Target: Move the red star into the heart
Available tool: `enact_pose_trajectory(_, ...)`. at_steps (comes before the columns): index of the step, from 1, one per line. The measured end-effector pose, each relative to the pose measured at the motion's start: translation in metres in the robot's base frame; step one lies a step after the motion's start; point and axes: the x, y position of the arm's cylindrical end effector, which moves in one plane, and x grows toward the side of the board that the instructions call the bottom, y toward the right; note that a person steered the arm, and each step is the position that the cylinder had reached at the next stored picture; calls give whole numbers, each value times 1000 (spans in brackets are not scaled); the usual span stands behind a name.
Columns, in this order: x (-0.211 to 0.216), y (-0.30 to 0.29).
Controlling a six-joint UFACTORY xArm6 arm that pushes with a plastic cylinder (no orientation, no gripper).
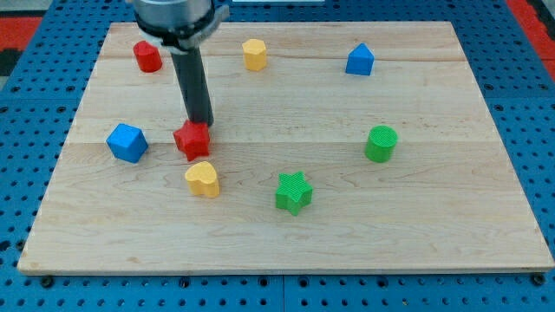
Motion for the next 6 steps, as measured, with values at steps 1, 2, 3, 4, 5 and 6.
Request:
enact_pose_trajectory(1,32,12)
enact_pose_trajectory(2,9,-42)
enact_pose_trajectory(3,-9,-62)
enact_pose_trajectory(4,32,-81)
enact_pose_trajectory(5,62,-28)
enact_pose_trajectory(6,58,-32)
